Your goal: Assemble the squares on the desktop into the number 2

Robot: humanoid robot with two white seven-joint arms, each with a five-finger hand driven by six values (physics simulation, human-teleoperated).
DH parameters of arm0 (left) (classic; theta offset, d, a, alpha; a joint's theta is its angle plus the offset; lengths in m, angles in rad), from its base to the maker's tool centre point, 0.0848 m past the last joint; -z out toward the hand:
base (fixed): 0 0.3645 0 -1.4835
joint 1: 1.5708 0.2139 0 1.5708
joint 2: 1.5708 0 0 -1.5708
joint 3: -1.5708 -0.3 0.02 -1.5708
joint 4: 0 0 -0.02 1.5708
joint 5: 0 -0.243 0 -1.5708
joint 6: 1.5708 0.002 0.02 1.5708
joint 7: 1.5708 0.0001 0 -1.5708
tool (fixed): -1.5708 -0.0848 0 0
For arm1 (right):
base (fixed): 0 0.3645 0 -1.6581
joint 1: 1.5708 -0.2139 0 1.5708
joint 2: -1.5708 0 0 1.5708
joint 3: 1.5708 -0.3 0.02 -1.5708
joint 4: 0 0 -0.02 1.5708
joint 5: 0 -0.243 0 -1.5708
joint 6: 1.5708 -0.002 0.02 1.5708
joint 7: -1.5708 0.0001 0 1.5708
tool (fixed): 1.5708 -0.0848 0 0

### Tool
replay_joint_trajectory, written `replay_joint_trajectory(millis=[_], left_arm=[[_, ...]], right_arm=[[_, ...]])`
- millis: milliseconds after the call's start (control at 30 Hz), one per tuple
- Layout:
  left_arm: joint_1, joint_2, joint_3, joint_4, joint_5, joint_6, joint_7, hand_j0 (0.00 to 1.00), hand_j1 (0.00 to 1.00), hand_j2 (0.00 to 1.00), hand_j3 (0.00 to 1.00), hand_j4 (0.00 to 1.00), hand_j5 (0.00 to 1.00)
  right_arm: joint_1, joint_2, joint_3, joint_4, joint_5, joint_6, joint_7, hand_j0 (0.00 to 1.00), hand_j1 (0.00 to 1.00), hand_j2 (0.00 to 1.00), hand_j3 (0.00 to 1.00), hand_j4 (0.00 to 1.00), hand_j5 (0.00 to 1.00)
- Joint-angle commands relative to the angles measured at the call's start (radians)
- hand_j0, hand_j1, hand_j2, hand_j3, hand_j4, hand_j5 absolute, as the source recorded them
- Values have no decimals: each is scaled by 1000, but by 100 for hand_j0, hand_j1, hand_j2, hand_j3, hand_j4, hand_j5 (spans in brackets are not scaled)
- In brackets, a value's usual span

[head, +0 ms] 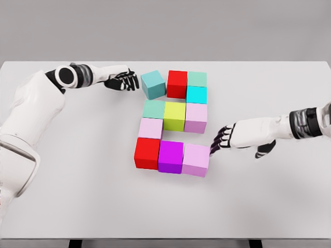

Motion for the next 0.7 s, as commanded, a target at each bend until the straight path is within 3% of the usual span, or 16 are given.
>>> replay_joint_trajectory(millis=[0, 133, 433, 500, 667], left_arm=[[0, -21, 7, 4, 5, 1, 7, 44, 44, 44, 44, 44, 44], [0, -29, 24, 7, 5, 6, 38, 44, 44, 44, 44, 44, 44], [0, -49, 24, 44, 5, 15, 104, 44, 44, 44, 44, 44, 44], [0, -49, 24, 45, 5, 23, 110, 44, 44, 44, 44, 44, 44], [0, -62, 24, 61, 5, 27, 135, 43, 43, 43, 43, 43, 43]], right_arm=[[-5, -12, -4, 22, -6, 2, 0, 100, 100, 100, 100, 100, 100], [-17, -90, -79, 79, -141, 2, 0, 100, 100, 100, 100, 100, 100], [-18, -88, -84, 111, -189, 2, 0, 100, 100, 100, 100, 100, 100], [-25, -88, -84, 158, -284, 2, 0, 100, 100, 100, 100, 100, 100], [-28, -88, -89, 209, -404, 2, 0, 100, 100, 100, 100, 100, 100]])
